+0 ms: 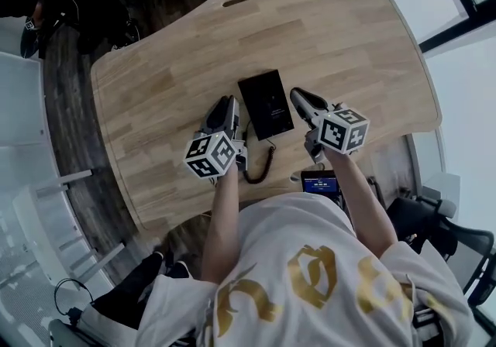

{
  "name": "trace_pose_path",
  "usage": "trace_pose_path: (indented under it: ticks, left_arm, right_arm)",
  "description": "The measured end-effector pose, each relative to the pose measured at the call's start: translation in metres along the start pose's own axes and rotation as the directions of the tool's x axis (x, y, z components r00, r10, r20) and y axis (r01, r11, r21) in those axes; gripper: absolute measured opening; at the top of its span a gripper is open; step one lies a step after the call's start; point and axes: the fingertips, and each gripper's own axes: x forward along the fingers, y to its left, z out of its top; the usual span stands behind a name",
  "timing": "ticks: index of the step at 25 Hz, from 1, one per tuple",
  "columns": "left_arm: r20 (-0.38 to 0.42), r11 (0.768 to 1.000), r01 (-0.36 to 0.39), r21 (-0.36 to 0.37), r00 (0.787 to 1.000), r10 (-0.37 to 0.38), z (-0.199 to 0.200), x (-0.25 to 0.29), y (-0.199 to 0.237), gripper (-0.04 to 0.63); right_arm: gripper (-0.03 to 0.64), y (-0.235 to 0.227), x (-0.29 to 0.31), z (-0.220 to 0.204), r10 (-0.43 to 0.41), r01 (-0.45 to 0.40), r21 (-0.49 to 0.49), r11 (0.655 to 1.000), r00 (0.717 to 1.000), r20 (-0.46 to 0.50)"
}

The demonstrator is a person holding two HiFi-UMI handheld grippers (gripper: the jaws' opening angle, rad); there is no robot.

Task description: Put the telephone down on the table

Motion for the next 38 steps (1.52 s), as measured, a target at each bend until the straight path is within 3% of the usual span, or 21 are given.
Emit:
trace_pose_path:
  ticks: [3,11,16,18,30,38]
  left_arm:
    - [0.024,1.000,0.014,0.013,1.000,-0.015,0.007,-0.011,-0.009,0.029]
    - [0.029,0.998,0.035,0.061,0.999,-0.037,0.005,-0.038,-0.027,0.011]
    - [0.050,0.978,0.029,0.206,0.998,-0.040,0.014,-0.052,-0.044,0.011]
    - [0.055,0.972,0.033,0.233,0.997,-0.047,0.018,-0.057,-0.051,0.009]
    - [0.110,0.979,0.019,0.205,0.993,-0.042,0.028,-0.081,-0.057,0.009]
    - [0.087,0.979,0.019,0.202,0.996,-0.037,0.018,-0.079,-0.057,0.009]
  right_arm:
    - [0.018,0.013,-0.005,0.006,0.004,-0.003,-0.039,0.999,1.000,0.021]
    - [0.012,0.040,-0.023,0.016,-0.008,0.017,-0.165,0.986,0.998,0.059]
    - [0.012,0.050,-0.034,0.019,-0.009,0.026,-0.177,0.984,0.995,0.095]
    - [0.012,0.052,-0.037,0.019,-0.015,0.033,-0.188,0.982,0.995,0.098]
    - [0.012,0.066,-0.049,0.017,0.006,0.015,-0.192,0.981,0.994,0.111]
    - [0.012,0.062,-0.054,0.016,0.003,0.017,-0.183,0.983,0.994,0.107]
